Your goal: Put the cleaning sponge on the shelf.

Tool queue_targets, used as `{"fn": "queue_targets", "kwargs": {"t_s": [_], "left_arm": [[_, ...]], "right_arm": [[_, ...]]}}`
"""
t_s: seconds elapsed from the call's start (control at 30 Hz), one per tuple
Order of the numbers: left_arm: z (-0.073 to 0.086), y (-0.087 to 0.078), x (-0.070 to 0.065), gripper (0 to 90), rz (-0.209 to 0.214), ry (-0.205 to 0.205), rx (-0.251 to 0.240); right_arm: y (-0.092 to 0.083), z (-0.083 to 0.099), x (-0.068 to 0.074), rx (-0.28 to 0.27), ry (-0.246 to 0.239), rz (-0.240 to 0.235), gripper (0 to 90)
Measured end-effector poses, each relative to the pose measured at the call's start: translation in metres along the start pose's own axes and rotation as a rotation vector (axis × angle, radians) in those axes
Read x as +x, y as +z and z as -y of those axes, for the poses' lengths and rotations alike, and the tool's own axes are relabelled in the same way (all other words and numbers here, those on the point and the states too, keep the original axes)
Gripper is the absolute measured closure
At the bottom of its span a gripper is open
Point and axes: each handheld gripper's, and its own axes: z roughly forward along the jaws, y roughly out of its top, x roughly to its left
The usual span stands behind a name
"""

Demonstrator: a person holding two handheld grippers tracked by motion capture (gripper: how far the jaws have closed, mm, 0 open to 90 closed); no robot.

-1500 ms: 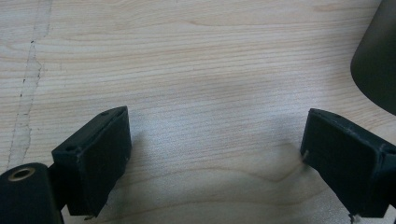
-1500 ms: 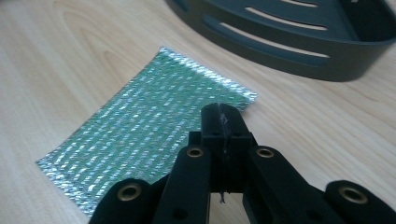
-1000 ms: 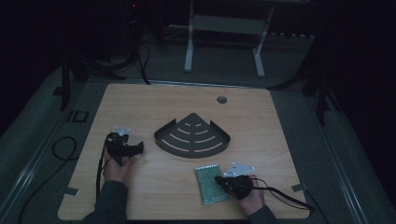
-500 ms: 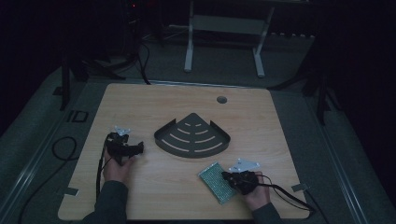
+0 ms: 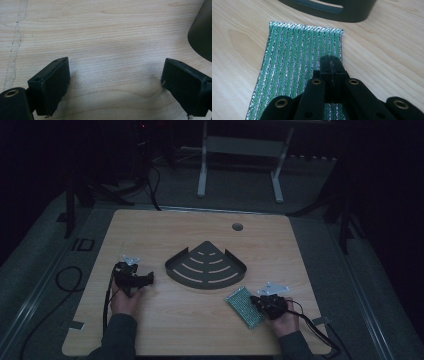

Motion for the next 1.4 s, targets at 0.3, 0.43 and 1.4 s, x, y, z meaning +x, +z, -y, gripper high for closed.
{"fn": "queue_targets", "kwargs": {"t_s": [0.3, 0.43, 1.4], "left_arm": [[0.0, 0.0, 0.0, 9.0, -0.001, -0.001, 0.0], [0.0, 0.0, 0.0, 9.0, 0.0, 0.0, 0.0], [0.0, 0.0, 0.0, 9.0, 0.0, -0.001, 0.0]], "right_arm": [[0.002, -0.002, -0.02, 0.01, -0.004, 0.029, 89.8], [0.002, -0.002, -0.023, 0.017, -0.004, 0.026, 89.8], [0.006, -0.043, -0.059, 0.273, 0.04, -0.097, 78.6]]}}
